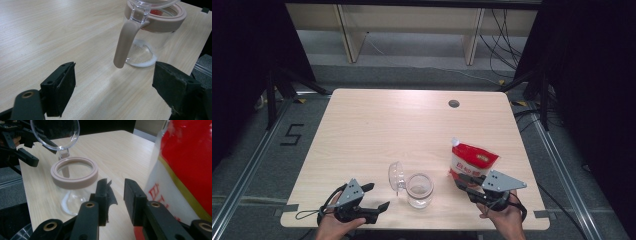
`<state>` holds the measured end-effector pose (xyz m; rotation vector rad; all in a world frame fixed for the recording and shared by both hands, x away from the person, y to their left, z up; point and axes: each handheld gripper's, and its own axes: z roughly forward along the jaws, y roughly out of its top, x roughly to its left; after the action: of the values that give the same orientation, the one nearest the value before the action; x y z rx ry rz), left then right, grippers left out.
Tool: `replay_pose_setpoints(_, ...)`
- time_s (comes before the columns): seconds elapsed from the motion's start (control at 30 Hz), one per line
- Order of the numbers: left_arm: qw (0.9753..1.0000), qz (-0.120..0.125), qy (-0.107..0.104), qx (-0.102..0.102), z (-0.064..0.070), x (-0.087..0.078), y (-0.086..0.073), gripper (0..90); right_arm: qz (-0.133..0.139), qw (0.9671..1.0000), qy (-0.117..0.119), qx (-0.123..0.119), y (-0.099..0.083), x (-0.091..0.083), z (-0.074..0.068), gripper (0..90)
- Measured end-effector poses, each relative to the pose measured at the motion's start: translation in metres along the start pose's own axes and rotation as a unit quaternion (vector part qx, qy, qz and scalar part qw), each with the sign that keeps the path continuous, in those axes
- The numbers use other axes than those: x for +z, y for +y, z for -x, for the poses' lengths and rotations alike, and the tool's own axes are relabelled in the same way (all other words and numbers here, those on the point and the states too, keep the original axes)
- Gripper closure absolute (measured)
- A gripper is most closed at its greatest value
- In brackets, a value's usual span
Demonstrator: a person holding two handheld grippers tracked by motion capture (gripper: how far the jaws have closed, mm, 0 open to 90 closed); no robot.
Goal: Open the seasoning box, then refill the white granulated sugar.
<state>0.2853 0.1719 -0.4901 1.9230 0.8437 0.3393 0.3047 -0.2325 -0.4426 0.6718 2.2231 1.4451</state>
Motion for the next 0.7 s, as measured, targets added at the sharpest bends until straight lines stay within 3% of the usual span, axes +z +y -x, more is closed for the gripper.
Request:
replay_pose_setpoints(0.17, 1.0, 0.008, -0.003, -0.003, 0.0, 0.0, 0.0, 18.0, -0.009, 0.9999, -0.002, 0.006, -0.009, -0.01, 0.001, 71.1)
replay_pose_setpoints(0.2, 1.0, 0.007, -0.003, -0.004, 0.0, 0.0, 0.0, 18.0, -0.012, 0.9998, -0.005, 0.016, -0.012, -0.012, 0.0, 69.1)
replay_pose_setpoints(0.33, 1.0, 0.001, 0.003, 0.003, 0.001, -0.001, 0.001, 18.0, -0.013, 0.9998, -0.007, 0.016, -0.016, -0.016, 0.002, 64.8)
replay_pose_setpoints(0.37, 1.0, 0.008, -0.001, -0.004, 0.002, 0.0, 0.0, 17.9, -0.018, 0.9994, -0.012, 0.028, -0.019, -0.02, 0.002, 62.8)
replay_pose_setpoints(0.6, 1.0, 0.007, -0.005, 0.0, 0.001, 0.001, 0.0, 17.9, -0.022, 0.9984, -0.033, 0.04, -0.029, -0.032, 0.002, 58.1)
replay_pose_setpoints(0.67, 0.9999, 0.012, -0.007, 0.007, 0.001, 0.001, 0.001, 17.9, -0.022, 0.9989, -0.031, 0.029, -0.03, -0.033, 0.004, 57.5)
replay_pose_setpoints(0.7, 0.9999, 0.01, -0.006, 0.008, 0.001, 0.001, 0.001, 17.9, -0.029, 0.9981, -0.038, 0.038, -0.033, -0.037, 0.004, 56.1)
